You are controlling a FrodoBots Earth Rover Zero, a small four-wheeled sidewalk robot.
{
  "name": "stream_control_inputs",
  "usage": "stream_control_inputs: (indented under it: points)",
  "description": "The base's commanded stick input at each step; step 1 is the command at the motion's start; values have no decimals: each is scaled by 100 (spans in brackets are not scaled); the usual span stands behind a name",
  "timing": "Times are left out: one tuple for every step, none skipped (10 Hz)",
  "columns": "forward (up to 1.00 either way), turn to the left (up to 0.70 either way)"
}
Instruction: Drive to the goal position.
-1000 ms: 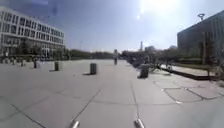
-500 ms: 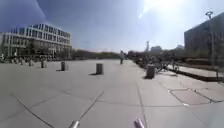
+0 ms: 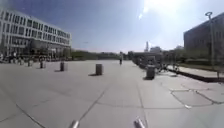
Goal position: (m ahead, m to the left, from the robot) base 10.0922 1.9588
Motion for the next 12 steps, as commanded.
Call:
stream_control_inputs:
  points:
    - [70, 0]
    - [70, 0]
    - [70, 0]
    - [70, 0]
    - [70, 0]
    - [70, 0]
    - [70, 0]
    - [70, 0]
    - [70, 0]
    - [70, 0]
    - [70, 0]
    - [70, 0]
